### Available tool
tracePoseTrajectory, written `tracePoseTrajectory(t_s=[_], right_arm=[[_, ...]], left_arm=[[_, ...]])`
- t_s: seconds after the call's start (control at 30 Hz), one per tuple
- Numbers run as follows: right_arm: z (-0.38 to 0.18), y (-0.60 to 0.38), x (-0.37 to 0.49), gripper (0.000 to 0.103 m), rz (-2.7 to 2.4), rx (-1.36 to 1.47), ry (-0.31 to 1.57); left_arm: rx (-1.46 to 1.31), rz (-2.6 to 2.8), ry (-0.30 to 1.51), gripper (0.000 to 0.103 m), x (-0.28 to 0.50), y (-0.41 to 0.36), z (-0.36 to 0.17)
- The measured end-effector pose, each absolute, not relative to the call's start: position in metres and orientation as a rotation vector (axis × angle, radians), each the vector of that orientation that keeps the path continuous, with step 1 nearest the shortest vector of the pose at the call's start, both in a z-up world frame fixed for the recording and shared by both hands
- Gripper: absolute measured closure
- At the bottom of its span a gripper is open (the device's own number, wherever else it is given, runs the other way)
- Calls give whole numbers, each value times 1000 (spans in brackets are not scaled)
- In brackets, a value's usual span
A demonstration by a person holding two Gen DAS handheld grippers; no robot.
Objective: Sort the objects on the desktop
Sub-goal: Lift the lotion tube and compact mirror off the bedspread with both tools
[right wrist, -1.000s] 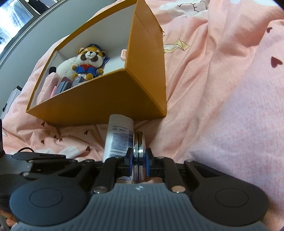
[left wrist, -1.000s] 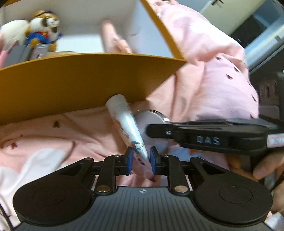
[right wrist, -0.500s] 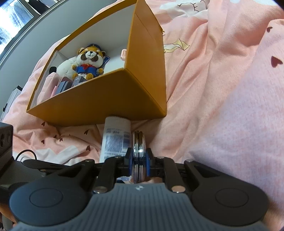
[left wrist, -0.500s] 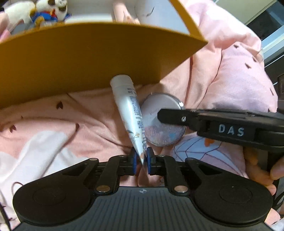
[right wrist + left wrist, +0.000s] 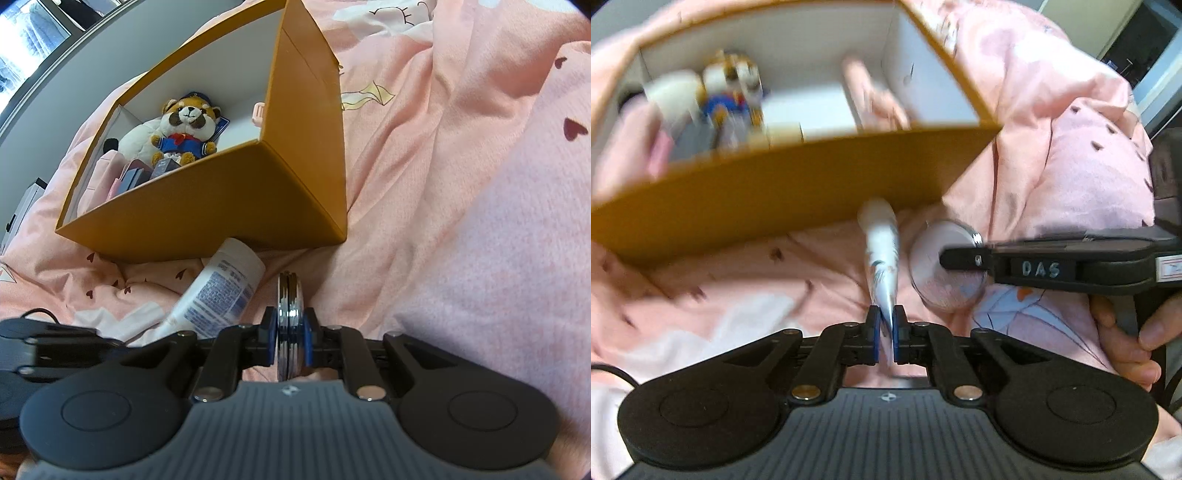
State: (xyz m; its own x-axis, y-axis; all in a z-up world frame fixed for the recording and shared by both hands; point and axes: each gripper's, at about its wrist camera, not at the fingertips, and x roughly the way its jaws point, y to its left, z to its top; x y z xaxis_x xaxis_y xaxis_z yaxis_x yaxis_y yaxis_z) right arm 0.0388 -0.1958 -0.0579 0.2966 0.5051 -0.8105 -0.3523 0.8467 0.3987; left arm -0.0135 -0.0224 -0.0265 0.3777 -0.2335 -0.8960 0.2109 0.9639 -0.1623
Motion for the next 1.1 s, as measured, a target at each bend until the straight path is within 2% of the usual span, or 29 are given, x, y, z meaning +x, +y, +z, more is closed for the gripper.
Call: tracePoseTrajectory(t_s=[0.3, 0.6, 0.77, 1.1], right_arm=[[-55, -196, 37, 88, 579, 160, 1118], [-57, -194, 39, 87, 583, 150, 1136], [-57, -193, 40, 84, 584, 142, 1144], [-55, -194, 39, 88, 592, 145, 1132]], left_arm=[[-40, -240, 1018, 98, -7, -9, 7], [-51, -219, 993, 98, 1, -8, -12], [-54, -202, 977, 94, 3, -10, -19], [-102, -206, 941, 92, 1, -4, -20]])
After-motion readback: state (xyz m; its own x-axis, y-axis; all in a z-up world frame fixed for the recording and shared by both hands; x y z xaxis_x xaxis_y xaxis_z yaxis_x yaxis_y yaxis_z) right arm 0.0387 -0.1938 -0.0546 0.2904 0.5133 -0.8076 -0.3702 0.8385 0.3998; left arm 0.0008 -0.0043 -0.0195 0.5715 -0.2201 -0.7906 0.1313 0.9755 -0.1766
